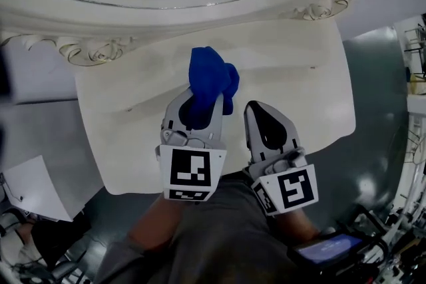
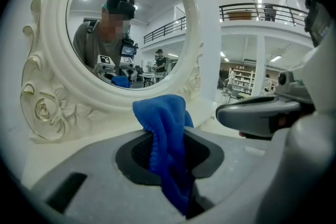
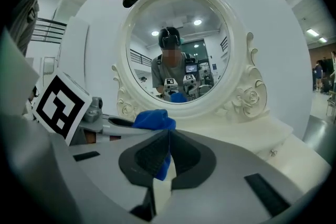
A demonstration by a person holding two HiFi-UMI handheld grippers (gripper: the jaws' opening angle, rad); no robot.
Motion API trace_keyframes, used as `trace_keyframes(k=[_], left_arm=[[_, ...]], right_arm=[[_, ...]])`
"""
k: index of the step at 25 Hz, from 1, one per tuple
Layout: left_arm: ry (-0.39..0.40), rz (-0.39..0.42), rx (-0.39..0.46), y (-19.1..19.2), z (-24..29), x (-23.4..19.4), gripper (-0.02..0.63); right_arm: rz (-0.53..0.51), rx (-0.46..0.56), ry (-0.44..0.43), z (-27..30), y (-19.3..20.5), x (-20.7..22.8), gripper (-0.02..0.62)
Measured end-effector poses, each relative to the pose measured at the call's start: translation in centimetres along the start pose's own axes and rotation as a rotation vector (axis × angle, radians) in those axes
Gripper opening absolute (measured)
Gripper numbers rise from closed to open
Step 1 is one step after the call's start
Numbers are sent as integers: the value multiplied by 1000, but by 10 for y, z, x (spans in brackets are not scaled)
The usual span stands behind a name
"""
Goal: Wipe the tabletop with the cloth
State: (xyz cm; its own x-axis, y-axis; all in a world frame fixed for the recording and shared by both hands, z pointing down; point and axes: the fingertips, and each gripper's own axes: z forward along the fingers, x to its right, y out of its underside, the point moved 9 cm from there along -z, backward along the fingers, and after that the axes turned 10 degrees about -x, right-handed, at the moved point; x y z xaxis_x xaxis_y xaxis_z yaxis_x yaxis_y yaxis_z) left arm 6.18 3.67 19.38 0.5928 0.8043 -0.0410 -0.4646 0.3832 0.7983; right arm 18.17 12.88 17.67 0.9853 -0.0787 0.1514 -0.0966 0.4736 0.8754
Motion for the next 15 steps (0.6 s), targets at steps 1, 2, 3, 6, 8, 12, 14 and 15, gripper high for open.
trace_keyframes(k=[1, 2, 3, 6, 8, 12, 14, 15], left_arm=[[-5, -17, 1, -5, 3, 0, 93], [-8, -36, 1, -10, 6, 0, 92], [-9, -55, 0, -14, 11, 1, 93], [-16, -110, -11, -21, 34, 4, 92], [-41, -138, -28, -23, 50, 3, 92], [-84, -180, -85, -24, 76, -5, 93], [-99, -193, -118, -22, 87, -8, 94], [-107, -199, -136, -20, 92, -9, 94]], right_arm=[[-1, 0, -14, 1, -3, 3, 15], [-2, -1, -26, 1, -5, 6, 15], [-2, -4, -38, 2, -6, 11, 15], [5, -32, -71, 8, -1, 34, 15], [10, -59, -88, 13, 5, 49, 15], [13, -92, -122, 25, 10, 70, 15], [17, -106, -136, 30, 13, 79, 15], [19, -114, -144, 33, 15, 83, 15]])
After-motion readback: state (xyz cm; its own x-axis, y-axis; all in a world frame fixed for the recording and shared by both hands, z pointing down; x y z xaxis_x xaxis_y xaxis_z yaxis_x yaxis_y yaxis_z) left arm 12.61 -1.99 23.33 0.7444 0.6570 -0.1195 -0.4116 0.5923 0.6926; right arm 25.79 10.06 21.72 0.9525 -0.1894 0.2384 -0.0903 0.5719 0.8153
